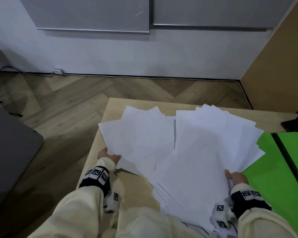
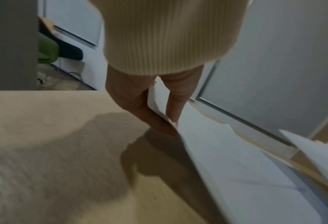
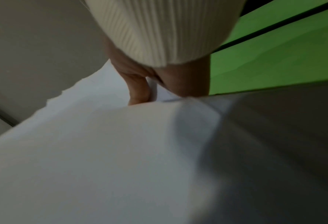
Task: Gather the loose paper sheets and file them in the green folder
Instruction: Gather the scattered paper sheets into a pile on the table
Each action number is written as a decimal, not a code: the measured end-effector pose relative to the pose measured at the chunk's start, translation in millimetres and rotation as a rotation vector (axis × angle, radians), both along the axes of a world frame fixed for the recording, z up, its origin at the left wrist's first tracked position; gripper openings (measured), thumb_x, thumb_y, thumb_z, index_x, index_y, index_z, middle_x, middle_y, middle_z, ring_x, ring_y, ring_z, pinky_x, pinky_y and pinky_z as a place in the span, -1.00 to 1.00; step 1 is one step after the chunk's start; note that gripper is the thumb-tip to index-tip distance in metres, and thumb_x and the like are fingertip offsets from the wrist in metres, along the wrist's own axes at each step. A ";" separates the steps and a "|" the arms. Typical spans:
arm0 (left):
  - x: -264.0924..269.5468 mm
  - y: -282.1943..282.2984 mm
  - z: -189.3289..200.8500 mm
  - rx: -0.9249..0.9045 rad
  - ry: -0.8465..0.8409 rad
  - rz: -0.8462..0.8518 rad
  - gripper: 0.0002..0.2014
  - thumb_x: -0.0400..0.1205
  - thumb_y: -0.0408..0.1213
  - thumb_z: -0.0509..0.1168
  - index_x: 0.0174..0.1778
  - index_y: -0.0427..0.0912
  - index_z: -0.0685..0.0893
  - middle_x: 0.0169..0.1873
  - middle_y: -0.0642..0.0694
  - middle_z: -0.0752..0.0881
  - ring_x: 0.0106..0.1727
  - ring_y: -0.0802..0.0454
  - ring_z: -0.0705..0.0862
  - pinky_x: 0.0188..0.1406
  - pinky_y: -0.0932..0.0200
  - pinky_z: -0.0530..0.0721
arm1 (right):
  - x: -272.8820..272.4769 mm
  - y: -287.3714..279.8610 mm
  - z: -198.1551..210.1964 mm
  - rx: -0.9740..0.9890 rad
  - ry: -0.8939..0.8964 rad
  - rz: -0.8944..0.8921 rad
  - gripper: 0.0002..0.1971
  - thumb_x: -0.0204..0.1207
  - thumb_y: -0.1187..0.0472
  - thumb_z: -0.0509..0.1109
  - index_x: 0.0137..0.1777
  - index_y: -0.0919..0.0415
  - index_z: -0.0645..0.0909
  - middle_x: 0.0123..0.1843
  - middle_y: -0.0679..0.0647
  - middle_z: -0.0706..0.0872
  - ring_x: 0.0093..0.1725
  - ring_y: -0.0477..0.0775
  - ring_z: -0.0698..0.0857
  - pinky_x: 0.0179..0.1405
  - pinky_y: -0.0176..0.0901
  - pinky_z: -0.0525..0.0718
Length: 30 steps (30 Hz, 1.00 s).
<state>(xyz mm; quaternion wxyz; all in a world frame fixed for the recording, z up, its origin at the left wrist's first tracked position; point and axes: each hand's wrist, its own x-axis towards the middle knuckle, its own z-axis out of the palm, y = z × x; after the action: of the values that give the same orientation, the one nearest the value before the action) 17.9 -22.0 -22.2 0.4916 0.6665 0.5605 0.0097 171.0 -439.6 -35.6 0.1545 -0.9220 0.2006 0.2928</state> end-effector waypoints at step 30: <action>80.7 -31.2 -25.8 0.248 0.252 -0.531 -0.54 0.50 0.01 0.36 0.25 -0.13 0.51 0.26 -0.21 0.54 0.25 -0.26 0.60 0.24 -0.07 0.61 | -5.8 73.1 -2.5 0.453 -0.233 -0.430 -0.63 0.42 0.38 0.31 0.21 0.55 0.52 0.05 0.43 0.69 -0.08 0.27 0.63 -0.09 -0.01 0.53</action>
<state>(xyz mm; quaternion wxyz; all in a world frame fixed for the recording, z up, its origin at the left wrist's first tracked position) 98.5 -53.3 -48.1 0.3186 0.8403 0.4179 -0.1334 165.2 -366.5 -38.1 0.4357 -0.8281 0.3013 0.1834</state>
